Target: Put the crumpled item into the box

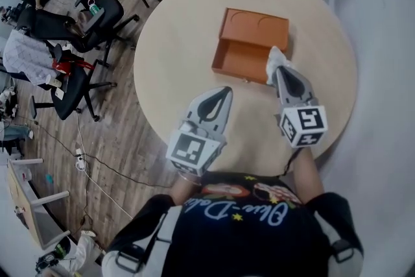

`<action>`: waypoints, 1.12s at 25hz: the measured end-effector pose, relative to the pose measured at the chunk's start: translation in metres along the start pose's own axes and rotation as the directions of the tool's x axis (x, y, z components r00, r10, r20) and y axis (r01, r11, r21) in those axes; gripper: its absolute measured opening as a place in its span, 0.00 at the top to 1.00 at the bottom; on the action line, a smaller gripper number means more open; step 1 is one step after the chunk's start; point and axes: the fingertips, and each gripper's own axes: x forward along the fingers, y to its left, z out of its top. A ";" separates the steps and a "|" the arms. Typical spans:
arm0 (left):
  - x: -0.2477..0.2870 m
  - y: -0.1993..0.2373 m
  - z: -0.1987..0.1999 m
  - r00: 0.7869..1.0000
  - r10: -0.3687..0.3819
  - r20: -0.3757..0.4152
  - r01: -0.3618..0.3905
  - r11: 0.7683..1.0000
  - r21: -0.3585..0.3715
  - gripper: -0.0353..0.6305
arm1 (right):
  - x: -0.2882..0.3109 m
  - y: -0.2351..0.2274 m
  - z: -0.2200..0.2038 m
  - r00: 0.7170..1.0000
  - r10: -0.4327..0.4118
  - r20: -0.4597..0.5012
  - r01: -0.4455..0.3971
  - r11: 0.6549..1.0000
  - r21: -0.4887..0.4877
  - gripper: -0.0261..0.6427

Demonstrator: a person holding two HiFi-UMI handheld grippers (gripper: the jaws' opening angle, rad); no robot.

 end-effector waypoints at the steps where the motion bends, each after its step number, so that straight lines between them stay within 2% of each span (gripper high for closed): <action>1: 0.002 0.003 0.001 1.000 0.000 0.002 0.000 1.000 -0.001 0.96 | 0.006 -0.001 -0.003 1.000 -0.001 -0.013 0.001 1.000 -0.005 0.96; 12: -0.004 0.031 -0.003 0.999 0.038 -0.016 -0.038 0.999 -0.022 0.96 | 0.063 -0.002 -0.047 0.980 -0.003 -0.201 -0.009 0.998 -0.058 0.96; 28: -0.006 0.064 -0.015 0.996 0.068 -0.051 -0.070 0.997 -0.044 0.96 | 0.107 -0.004 -0.086 0.936 -0.024 -0.352 -0.019 0.993 -0.117 0.96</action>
